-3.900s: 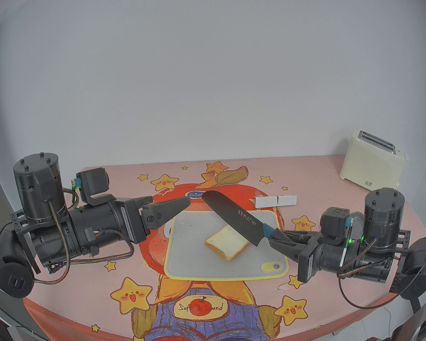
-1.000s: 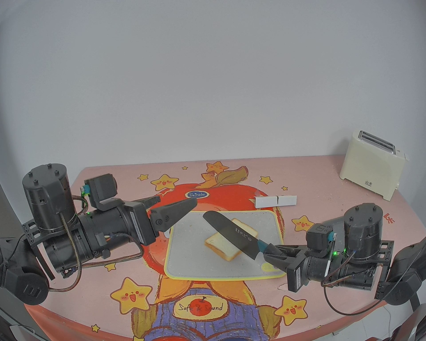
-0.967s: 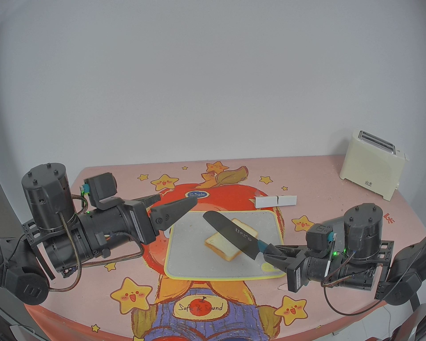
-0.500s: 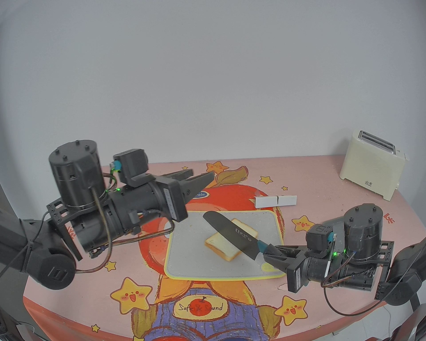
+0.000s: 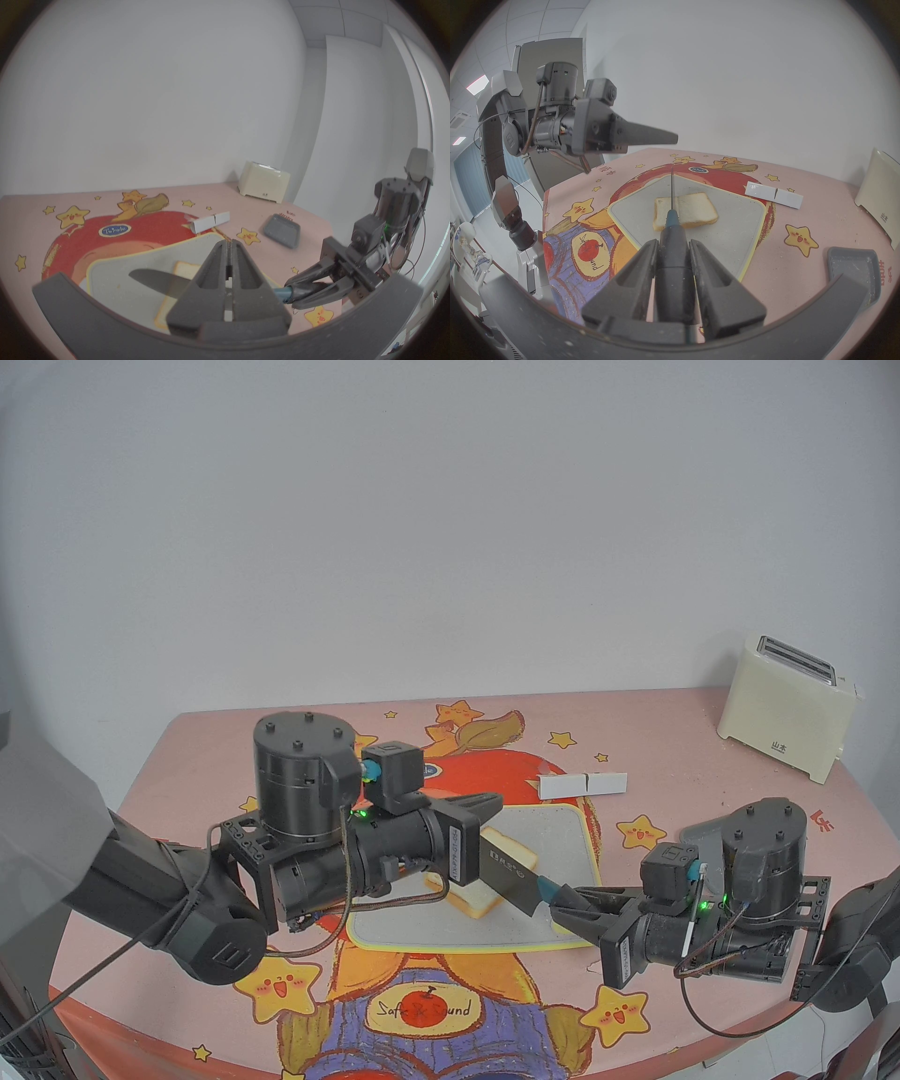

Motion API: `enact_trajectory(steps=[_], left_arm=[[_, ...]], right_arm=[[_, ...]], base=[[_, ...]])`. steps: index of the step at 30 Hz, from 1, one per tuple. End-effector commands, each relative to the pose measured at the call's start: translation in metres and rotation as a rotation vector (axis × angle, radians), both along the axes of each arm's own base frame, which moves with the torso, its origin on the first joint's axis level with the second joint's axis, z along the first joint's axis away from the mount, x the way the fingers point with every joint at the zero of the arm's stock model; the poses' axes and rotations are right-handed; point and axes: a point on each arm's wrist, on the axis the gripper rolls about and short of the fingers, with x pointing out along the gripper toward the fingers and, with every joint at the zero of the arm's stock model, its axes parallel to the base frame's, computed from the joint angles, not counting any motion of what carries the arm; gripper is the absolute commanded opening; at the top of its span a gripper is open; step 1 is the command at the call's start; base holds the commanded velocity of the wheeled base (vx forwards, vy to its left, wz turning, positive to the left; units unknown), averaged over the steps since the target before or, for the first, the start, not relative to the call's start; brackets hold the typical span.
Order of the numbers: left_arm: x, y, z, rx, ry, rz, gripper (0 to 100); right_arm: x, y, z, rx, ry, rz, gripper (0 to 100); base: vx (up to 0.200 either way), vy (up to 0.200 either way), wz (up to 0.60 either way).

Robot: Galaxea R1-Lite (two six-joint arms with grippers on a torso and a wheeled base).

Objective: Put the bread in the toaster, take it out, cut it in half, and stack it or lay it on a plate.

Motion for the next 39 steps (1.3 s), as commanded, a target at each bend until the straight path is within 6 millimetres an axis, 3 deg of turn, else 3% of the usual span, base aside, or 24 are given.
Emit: enact_trajectory(steps=[1, 8, 16, 39], left_arm=[[-0.008, -0.005, -0.011, 0.026, 0.031, -0.028, 0], [-0.019, -0.01, -0.014, 0.037, 0.044, -0.065, 0], [-0.015, -0.016, -0.012, 0.027, 0.031, -0.066, 0], [-0.014, -0.015, -0.032, 0.073, 0.084, -0.058, 0]], right_arm=[[0.0, 0.0, -0.001, -0.006, -0.001, 0.003, 0], [0.0, 0.0, 0.0, -0.004, -0.004, 0.004, 0], [-0.002, 0.0, 0.0, -0.005, -0.003, 0.009, 0], [-0.002, 0.0, -0.001, -0.007, -0.003, 0.01, 0]], base=[[0.0, 0.0, 0.0], [0.0, 0.0, 0.0], [0.0, 0.0, 0.0], [0.0, 0.0, 0.0]])
